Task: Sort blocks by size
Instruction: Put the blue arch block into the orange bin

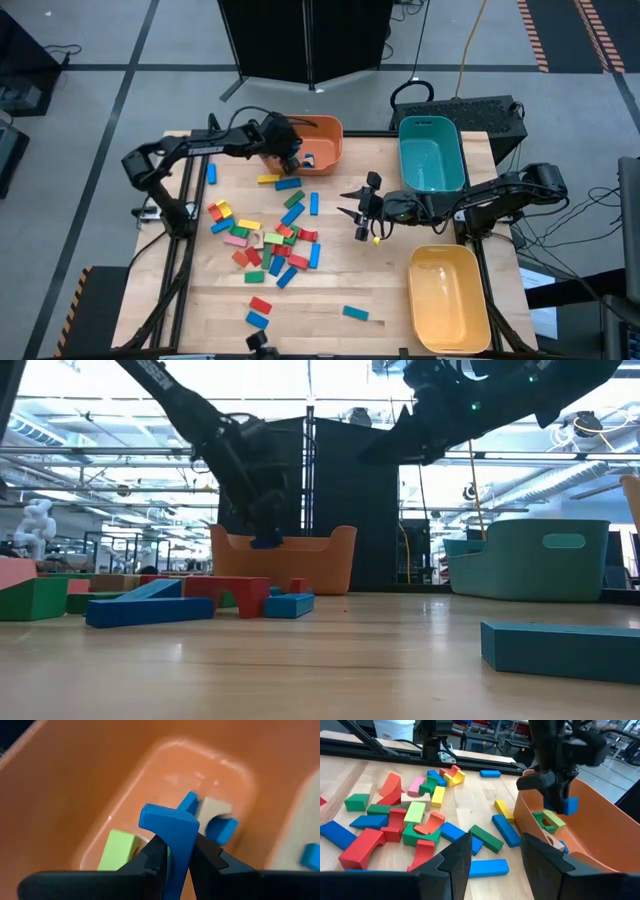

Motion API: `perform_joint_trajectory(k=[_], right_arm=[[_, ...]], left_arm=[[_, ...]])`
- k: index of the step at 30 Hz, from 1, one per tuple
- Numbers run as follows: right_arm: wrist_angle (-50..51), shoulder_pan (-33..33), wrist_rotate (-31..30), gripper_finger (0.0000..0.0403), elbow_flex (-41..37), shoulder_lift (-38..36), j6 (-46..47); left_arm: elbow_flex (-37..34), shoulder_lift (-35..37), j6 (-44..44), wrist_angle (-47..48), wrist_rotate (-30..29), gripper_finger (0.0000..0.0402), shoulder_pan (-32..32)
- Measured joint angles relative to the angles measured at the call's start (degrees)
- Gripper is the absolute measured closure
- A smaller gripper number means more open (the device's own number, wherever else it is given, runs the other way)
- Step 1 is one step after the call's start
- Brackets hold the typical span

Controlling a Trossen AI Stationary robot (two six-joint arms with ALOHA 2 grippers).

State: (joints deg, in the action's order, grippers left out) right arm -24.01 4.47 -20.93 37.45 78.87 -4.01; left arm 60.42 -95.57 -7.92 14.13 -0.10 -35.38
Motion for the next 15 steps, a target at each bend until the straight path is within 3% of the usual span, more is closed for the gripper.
perform_joint_trajectory(k=[8,15], right_arm=[[0.91,0.02,0.20,0.0245,0.00,0.00,-3.10],[0.85,0.02,0.24,0.0245,0.00,0.00,-4.17]], left_arm=[[0.00,-1.77,-0.11,-1.34,0.14,0.0330,-2.93],[0.00,-1.77,0.09,-3.18,2.91,0.0248,-3.25]])
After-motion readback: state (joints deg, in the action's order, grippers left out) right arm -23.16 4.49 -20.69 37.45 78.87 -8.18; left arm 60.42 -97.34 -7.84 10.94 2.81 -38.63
